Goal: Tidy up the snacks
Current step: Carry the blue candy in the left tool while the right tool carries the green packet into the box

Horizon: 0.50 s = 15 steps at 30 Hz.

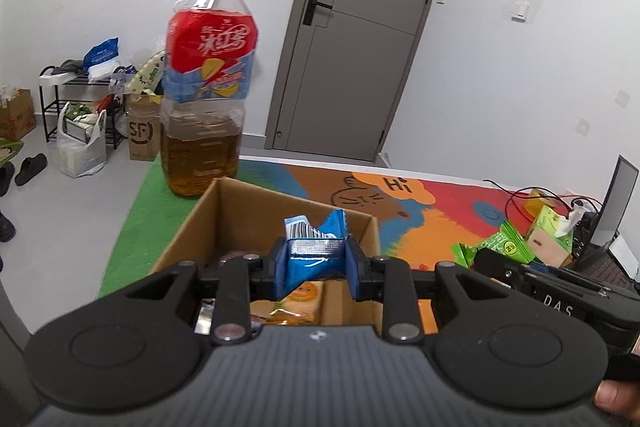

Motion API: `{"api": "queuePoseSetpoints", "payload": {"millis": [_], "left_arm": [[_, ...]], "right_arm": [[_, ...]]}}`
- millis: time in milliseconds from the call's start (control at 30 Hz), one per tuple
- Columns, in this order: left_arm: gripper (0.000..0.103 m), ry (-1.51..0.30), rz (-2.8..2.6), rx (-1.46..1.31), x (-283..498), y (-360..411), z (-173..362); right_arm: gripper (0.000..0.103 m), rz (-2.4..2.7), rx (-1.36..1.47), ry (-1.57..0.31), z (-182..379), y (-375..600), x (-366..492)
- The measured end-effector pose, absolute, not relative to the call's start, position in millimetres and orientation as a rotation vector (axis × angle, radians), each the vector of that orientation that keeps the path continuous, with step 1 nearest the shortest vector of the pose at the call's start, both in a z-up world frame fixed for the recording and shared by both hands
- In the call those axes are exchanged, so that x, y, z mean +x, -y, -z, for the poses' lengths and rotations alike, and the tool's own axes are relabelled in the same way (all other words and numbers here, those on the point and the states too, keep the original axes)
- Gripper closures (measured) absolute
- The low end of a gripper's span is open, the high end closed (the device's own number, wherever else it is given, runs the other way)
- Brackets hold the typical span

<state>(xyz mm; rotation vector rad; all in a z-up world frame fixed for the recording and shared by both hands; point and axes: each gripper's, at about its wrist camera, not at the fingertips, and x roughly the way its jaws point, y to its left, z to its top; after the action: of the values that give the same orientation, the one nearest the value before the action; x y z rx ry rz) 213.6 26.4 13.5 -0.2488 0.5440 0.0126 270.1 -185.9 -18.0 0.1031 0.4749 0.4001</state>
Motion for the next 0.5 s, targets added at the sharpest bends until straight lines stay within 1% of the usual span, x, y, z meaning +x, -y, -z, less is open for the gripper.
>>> {"api": "queuePoseSetpoints", "payload": {"millis": [233, 267, 333, 367, 500], "left_arm": [[0.073, -0.552, -0.08, -0.305, 221, -55, -8], [0.071, -0.556, -0.093, -0.307, 222, -58, -8], [0.065, -0.568, -0.103, -0.306, 222, -63, -7], [0.06, -0.57, -0.11, -0.313, 221, -65, -7], [0.057, -0.554, -0.118, -0.312, 215, -71, -11]], "right_arm": [[0.076, -0.445, 0.075, -0.472, 12, 164, 270], [0.076, -0.451, 0.072, -0.471, 11, 161, 269], [0.076, -0.462, 0.066, -0.47, 9, 156, 268], [0.076, -0.471, 0.07, -0.472, 8, 155, 268], [0.076, -0.501, 0.08, -0.477, 3, 150, 268]]}}
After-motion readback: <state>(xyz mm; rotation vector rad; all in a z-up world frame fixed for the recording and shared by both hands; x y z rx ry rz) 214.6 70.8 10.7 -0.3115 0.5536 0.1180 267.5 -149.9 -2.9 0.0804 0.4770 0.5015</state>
